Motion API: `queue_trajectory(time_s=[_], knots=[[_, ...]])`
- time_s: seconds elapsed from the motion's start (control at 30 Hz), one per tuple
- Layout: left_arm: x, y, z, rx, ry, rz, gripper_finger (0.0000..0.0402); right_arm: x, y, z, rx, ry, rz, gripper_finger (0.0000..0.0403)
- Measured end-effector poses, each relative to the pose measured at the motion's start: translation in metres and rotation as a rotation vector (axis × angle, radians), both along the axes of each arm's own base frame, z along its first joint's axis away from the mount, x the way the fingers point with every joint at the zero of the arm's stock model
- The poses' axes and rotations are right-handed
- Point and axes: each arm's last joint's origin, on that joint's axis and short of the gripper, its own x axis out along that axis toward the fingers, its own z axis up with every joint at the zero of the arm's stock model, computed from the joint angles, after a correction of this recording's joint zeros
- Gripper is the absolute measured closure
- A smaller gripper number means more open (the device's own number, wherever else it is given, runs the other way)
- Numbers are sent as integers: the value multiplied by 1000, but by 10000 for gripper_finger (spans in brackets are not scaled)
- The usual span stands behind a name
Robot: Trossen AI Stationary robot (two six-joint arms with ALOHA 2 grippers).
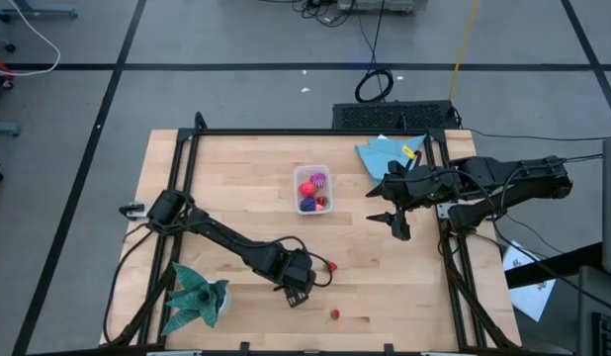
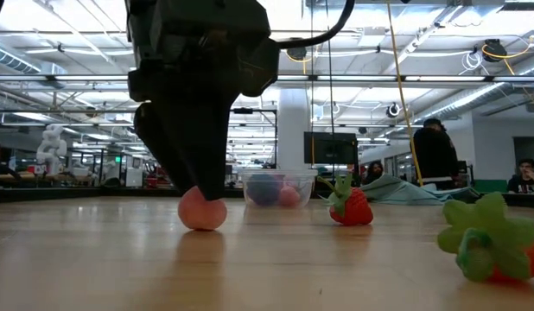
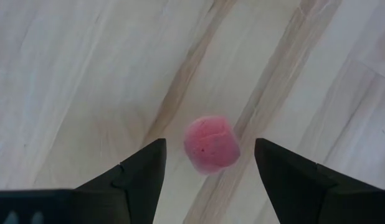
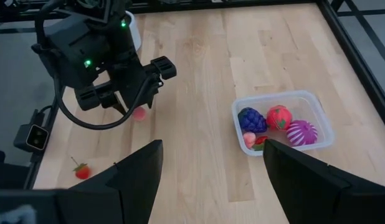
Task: Pick and placing Produce into tupperware
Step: Put the pink peach into the transparent bin
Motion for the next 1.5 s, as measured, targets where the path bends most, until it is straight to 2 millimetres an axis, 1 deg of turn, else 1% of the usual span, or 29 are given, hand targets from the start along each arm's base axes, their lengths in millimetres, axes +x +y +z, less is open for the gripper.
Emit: queue_trajectory(time_s=[0.13,0.4,0.67,0.8,0.9,1.23,1.37,1.5], knots=[[0,0,-1,-3,-3,-1,151,0,0,0,0,0,0,133],[-5,2,-13,-4,11,28,151,0,0,0,0,0,0,133],[0,0,-12,-5,-54,-15,151,0,0,0,0,0,0,133],[0,1,-12,-1,-47,-14,154,0,0,0,9,0,-7,133],[-1,1,-12,-3,-39,-15,169,0,0,0,9,0,-7,133],[-1,0,-12,-15,-35,-18,245,0,0,0,9,0,-7,133],[-1,0,-12,-15,-36,-17,267,0,0,0,9,0,-7,133],[-1,0,-12,-15,-36,-17,280,0,0,0,9,0,-7,133]])
